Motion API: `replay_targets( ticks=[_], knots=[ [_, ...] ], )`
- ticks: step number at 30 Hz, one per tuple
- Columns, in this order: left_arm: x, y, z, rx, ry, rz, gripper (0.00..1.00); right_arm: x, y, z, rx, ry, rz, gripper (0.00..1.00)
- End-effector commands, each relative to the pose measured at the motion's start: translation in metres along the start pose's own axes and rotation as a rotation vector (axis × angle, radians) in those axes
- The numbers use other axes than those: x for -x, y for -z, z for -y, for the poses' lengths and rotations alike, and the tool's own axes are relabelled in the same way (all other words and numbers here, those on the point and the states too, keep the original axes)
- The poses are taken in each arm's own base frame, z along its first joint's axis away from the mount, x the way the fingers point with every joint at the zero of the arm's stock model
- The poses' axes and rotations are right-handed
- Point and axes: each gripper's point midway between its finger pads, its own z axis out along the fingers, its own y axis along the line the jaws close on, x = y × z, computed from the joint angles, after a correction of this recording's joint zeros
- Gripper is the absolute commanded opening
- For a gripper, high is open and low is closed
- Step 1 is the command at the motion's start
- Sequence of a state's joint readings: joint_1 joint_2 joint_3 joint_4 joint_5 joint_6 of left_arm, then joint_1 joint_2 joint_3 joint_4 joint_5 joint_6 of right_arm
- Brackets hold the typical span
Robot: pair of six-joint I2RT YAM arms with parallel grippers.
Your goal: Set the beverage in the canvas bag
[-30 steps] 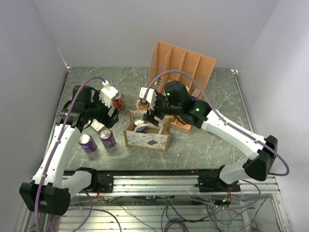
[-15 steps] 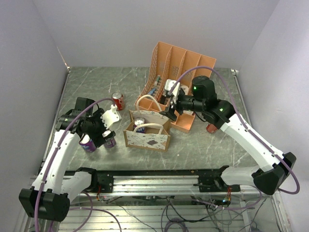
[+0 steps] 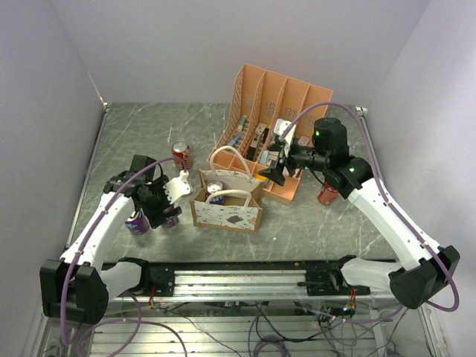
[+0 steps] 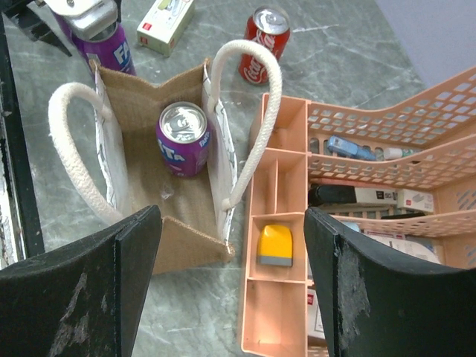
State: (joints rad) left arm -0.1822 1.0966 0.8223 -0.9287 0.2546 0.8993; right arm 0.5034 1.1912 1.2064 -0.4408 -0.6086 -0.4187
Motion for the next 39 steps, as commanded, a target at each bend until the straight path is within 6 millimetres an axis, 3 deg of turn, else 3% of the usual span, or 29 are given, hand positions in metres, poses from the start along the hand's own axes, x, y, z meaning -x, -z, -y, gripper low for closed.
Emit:
replay_targets(
  ticks=[1,6,15,19,22,30,35,39],
  knots=[
    [0.009,-0.011,-0.007,0.027,-0.05,0.049,0.81,-0.008,-0.003,0.0,-0.003,0.004,0.005,0.77],
    [0.016,-0.005,-0.002,-0.001,-0.07,0.076,0.65,-0.013,-0.006,-0.013,0.077,0.017,0.003,0.77],
    [0.052,0.046,-0.006,0.005,-0.072,0.164,0.08,-0.012,-0.005,-0.065,0.356,0.083,0.027,0.8],
    [0.08,0.075,-0.016,0.053,-0.067,0.252,0.07,-0.019,-0.024,-0.078,0.39,0.083,-0.026,0.78],
    [0.108,0.1,-0.023,0.074,-0.059,0.345,0.07,-0.02,-0.035,-0.087,0.428,0.084,-0.038,0.72],
    [0.174,0.15,-0.027,0.034,-0.082,0.56,0.07,-0.027,-0.044,-0.134,0.591,0.106,-0.067,0.28],
    [0.213,0.148,-0.015,-0.026,-0.165,0.628,0.07,-0.045,-0.042,-0.151,0.653,0.131,-0.153,0.07],
    [0.237,0.139,0.0,-0.142,-0.184,0.665,0.07,-0.05,-0.038,-0.16,0.672,0.126,-0.156,0.03]
  ],
)
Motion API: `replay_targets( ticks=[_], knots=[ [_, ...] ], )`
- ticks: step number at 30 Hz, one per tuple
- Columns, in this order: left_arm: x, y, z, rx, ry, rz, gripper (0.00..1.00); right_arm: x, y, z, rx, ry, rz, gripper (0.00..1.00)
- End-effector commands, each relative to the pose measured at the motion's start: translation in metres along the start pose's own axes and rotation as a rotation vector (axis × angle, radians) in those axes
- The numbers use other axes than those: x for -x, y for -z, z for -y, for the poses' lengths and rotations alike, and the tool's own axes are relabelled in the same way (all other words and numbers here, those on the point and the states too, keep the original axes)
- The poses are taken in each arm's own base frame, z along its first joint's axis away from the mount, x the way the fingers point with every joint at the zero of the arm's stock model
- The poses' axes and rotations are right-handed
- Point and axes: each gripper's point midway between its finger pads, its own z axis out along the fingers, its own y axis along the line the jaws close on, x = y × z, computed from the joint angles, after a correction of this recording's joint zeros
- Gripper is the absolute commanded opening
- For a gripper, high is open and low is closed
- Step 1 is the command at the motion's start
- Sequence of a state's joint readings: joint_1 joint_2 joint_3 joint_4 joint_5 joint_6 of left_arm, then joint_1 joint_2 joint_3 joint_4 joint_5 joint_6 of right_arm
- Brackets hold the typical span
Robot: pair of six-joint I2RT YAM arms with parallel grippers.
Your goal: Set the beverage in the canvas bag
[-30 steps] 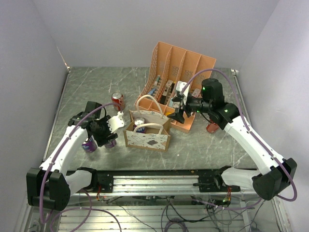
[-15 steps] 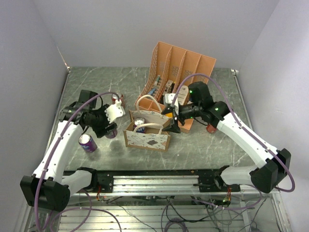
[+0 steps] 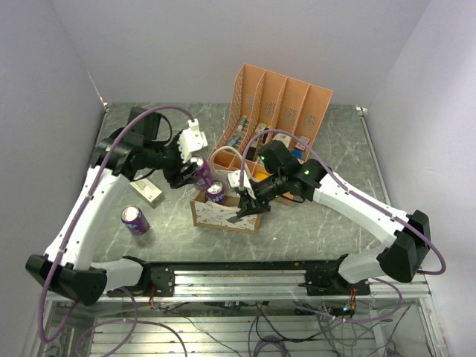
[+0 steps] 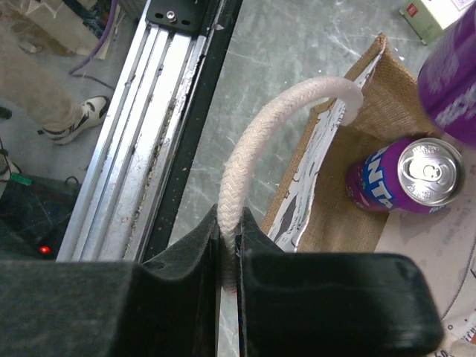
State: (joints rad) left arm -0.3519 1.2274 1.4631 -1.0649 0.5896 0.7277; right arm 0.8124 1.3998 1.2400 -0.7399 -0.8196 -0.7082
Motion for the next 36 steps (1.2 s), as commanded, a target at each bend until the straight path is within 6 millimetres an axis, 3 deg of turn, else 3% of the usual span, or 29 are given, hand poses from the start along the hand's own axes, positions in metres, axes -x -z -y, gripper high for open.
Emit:
replay_targets(
  ticks=[1,14,23,36],
  knots=[
    [0.055,-0.012,0.006,-0.103,-0.05,0.176,0.07,-0.007,-0.002,-0.013,0.03,0.004,-0.019,0.02],
    [0.061,-0.06,0.023,-0.245,-0.117,0.169,0.07,-0.018,-0.02,-0.039,0.132,-0.05,0.015,0.0],
    [0.049,-0.086,0.023,-0.244,-0.189,0.127,0.07,-0.025,-0.023,-0.053,0.172,-0.084,0.043,0.0],
    [0.032,-0.119,0.018,-0.235,-0.255,0.068,0.07,-0.024,-0.014,-0.053,0.142,-0.062,0.084,0.0]
  ],
)
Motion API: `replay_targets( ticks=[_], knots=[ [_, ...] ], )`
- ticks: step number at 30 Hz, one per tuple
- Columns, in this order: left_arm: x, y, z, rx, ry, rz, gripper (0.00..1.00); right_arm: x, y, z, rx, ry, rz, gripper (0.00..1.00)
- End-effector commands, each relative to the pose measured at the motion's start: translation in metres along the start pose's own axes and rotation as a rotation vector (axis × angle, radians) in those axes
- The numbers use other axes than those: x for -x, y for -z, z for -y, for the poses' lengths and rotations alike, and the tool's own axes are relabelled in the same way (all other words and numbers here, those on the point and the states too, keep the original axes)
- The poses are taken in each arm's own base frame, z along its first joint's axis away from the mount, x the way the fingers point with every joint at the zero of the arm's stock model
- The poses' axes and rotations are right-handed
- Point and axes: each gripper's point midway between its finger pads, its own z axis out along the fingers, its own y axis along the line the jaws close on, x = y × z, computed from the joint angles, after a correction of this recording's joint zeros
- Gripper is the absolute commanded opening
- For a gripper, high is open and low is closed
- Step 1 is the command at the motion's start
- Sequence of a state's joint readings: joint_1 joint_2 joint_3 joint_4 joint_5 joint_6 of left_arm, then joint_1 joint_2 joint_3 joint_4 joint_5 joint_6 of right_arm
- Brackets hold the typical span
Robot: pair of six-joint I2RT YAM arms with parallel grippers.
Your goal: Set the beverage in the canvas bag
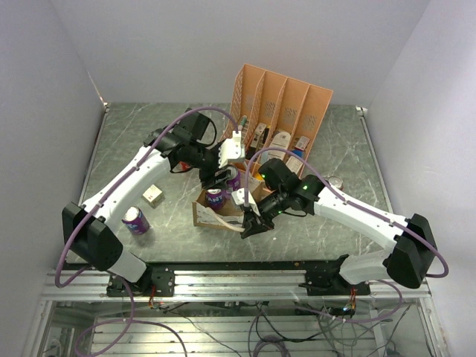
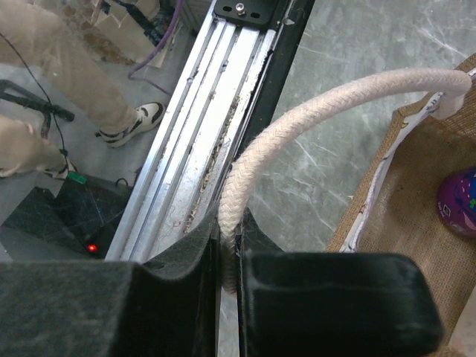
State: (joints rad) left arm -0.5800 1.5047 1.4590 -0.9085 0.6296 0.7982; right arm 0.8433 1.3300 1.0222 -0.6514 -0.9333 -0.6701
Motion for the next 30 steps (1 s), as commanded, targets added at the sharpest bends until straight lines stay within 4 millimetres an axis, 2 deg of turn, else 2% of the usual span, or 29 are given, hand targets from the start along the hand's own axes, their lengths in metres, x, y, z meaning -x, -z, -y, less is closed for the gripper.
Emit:
replay_targets(
  ticks=[1,5,11,18,30],
  knots=[
    [0.018,-0.006,-0.016,0.043,-0.127,0.052,0.07,0.007,0.006,-0.004,0.002,0.009,0.043,0.0],
    [0.016,-0.014,-0.017,0.031,-0.143,0.052,0.07,-0.001,0.008,-0.004,-0.004,-0.016,0.053,0.0],
    [0.012,-0.027,-0.014,0.003,-0.142,0.055,0.07,-0.003,0.011,-0.002,-0.012,-0.025,0.068,0.0],
    [-0.002,-0.04,-0.021,0.022,-0.174,0.02,0.07,-0.005,0.012,-0.001,-0.015,-0.024,0.073,0.0],
    [-0.026,-0.061,-0.03,0.095,-0.25,-0.047,0.07,-0.011,0.026,0.007,-0.073,-0.039,0.099,0.0]
  ],
)
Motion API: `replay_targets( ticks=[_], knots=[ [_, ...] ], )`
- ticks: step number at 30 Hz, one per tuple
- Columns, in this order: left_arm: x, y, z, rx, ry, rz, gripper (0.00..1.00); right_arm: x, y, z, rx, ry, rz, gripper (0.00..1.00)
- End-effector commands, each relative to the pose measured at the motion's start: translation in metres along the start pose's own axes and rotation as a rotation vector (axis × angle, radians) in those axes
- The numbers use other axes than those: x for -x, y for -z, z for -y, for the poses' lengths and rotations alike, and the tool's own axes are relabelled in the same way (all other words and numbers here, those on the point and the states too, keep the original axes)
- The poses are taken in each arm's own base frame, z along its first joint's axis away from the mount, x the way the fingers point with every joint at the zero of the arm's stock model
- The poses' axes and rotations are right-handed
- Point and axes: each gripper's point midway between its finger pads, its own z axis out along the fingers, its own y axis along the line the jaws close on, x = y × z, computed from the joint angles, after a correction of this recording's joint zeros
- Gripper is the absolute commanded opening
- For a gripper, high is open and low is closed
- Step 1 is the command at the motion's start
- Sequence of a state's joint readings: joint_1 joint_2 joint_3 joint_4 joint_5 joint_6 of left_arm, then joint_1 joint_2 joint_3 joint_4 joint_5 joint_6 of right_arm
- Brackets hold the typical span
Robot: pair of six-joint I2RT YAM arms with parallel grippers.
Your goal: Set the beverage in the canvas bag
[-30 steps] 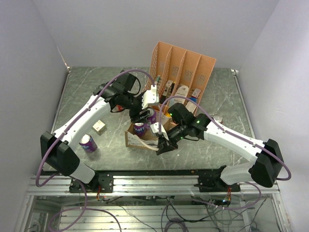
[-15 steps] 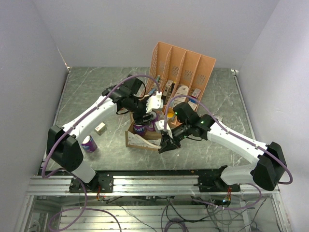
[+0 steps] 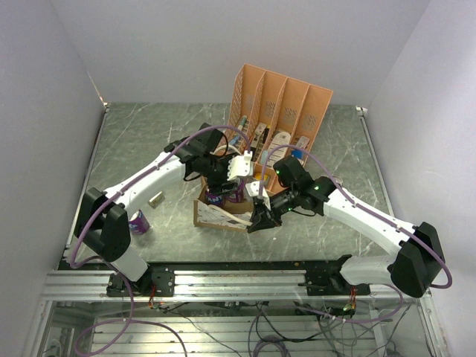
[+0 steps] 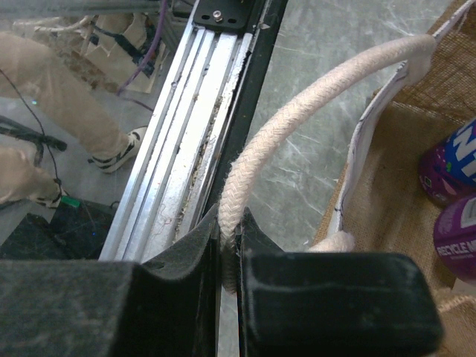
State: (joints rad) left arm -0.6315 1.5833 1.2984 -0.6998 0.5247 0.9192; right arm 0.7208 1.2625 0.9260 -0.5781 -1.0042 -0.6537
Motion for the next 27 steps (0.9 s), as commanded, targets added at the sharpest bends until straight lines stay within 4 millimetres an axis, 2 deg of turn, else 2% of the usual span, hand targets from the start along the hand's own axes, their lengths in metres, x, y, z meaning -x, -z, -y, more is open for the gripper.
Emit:
replay_targets(
  ticks=[1,12,19,27],
  knots=[
    [0.012,-0.005,-0.019,0.096,-0.111,0.027,0.07,0.0,0.005,-0.003,-0.005,-0.004,0.021,0.0],
    [-0.015,-0.022,-0.011,0.098,-0.068,-0.049,0.09,-0.005,0.007,-0.001,-0.019,-0.011,0.024,0.0],
    [-0.032,-0.03,-0.01,0.126,-0.036,-0.1,0.2,-0.006,0.007,0.0,-0.024,-0.013,0.021,0.0],
    [-0.03,-0.032,-0.007,0.136,-0.012,-0.093,0.38,-0.005,0.008,0.002,-0.03,-0.013,0.021,0.01]
  ],
)
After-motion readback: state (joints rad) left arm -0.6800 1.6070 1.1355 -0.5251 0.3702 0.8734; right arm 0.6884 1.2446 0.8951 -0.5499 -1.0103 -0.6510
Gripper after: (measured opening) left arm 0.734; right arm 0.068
